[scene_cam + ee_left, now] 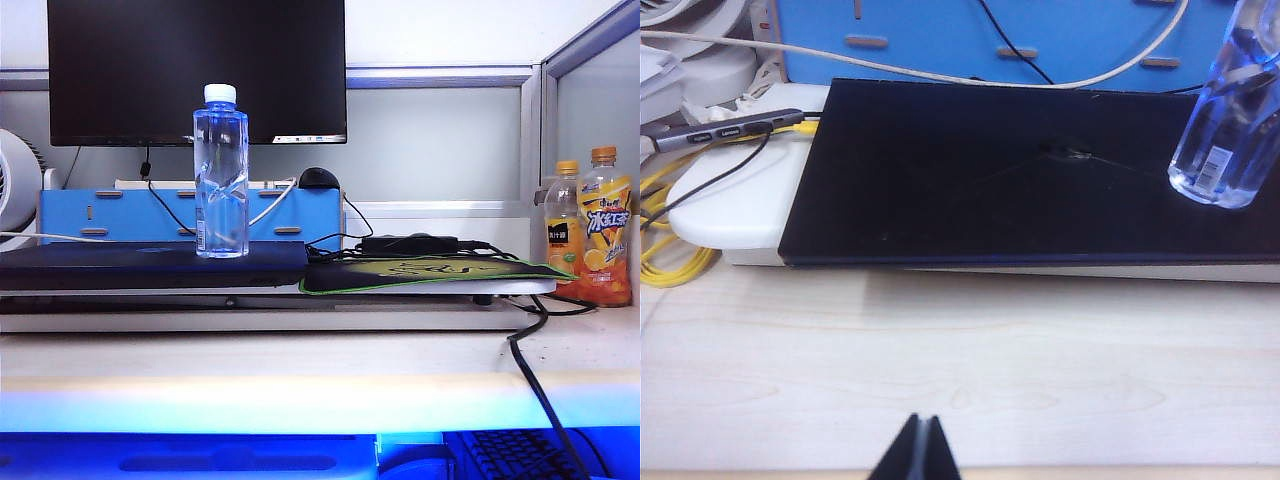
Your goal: Pick up the mineral water bottle and place it on the laptop.
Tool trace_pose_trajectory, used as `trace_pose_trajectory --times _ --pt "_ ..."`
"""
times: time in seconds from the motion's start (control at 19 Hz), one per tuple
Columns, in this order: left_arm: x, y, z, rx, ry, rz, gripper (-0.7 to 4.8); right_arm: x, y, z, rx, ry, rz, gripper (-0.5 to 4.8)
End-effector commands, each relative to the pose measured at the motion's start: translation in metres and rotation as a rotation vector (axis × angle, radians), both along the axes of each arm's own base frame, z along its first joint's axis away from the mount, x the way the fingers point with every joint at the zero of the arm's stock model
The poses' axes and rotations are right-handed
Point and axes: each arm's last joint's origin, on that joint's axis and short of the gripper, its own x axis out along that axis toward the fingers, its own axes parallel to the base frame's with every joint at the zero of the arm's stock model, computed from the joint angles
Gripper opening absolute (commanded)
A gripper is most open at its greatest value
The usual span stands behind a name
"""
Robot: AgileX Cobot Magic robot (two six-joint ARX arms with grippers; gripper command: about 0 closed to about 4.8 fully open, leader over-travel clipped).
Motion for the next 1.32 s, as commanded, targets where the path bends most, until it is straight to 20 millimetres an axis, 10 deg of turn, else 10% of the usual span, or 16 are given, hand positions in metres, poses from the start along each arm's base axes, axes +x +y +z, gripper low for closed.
trace_pose_trajectory --times 0.05,0.74,1.32 --pt "0.000 0.000 0.001 0.000 -0.011 -0.002 -0.02 0.001 -0.002 -0.008 0.004 0.014 -0.016 0.35" --pt "0.000 0.000 0.001 0.000 -0.011 -0.002 -0.02 0.009 -0.001 -0.059 -0.005 0.223 -0.010 0.35" --pt "0.000 0.000 0.001 0.000 -0.011 -0.002 -0.02 0.009 -0.004 -0.060 0.000 0.239 -0.024 0.35"
